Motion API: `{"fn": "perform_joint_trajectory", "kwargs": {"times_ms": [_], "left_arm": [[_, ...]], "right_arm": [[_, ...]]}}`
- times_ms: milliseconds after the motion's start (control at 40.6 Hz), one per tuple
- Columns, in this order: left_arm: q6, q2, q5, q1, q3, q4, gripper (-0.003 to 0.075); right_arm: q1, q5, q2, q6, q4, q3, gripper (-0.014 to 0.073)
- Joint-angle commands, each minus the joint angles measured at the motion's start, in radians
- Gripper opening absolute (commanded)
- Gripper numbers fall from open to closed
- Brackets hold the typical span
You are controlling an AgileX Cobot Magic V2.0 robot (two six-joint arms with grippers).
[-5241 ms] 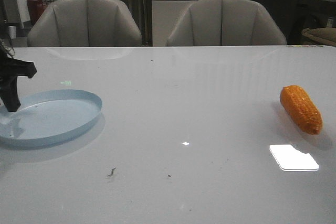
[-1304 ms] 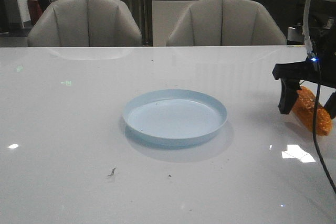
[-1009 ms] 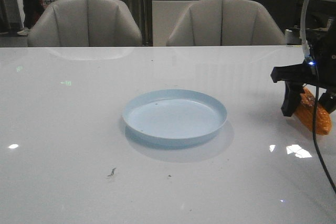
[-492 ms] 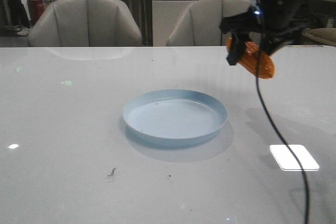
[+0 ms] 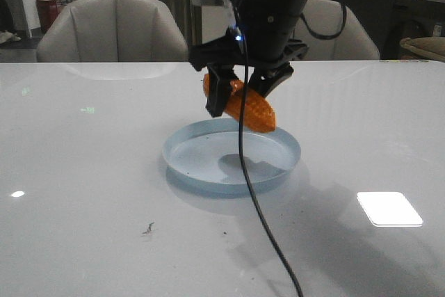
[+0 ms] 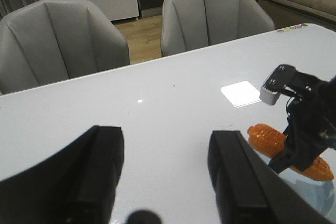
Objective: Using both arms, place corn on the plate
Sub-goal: 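Carry the corn cob over the plate and lower it, then open the right gripper to release the corn onto the plate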
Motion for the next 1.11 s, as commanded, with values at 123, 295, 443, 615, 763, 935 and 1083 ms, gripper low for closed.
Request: {"fn": "perform_joint_trajectory", "kwargs": {"times_ms": [123,295,443,615,763,935,1083], "left_arm": [[-0.003,-0.001,-0.085,0.0,-0.03,-0.009,0.043],[-0.003,-0.001,-0.085,0.0,-0.03,-0.009,0.043],[-0.003,-0.001,-0.085,0.0,-0.03,-0.009,0.043],[-0.003,-0.001,-0.085,0.0,-0.03,-0.009,0.043],[-0.003,-0.001,-0.085,0.0,-0.03,-0.009,0.043],[-0.003,0.01,-0.087,0.0,-0.03,-0.009,0.043],[-0.003,0.06,-0.087,0.046,-0.03,-0.009,0.043]], "right_arm": [[-0.002,-0.039,0.032,-0.008,0.023,-0.034,0.0363],[-0.002,-0.065,0.057,-0.007,0.028,-0.036,0.0549],[-0.002,-0.06,0.057,-0.007,0.056,-0.055,0.0621],[-0.003,0.045,0.057,-0.009,0.055,-0.147,0.0621],[-0.026,0.182,0.054,-0.008,0.052,-0.275,0.0621],[-0.091,0.26,-0.027,0.009,0.074,-0.402,0.0621],[-0.168,0.269,-0.172,0.009,0.093,-0.412,0.0621]]}}
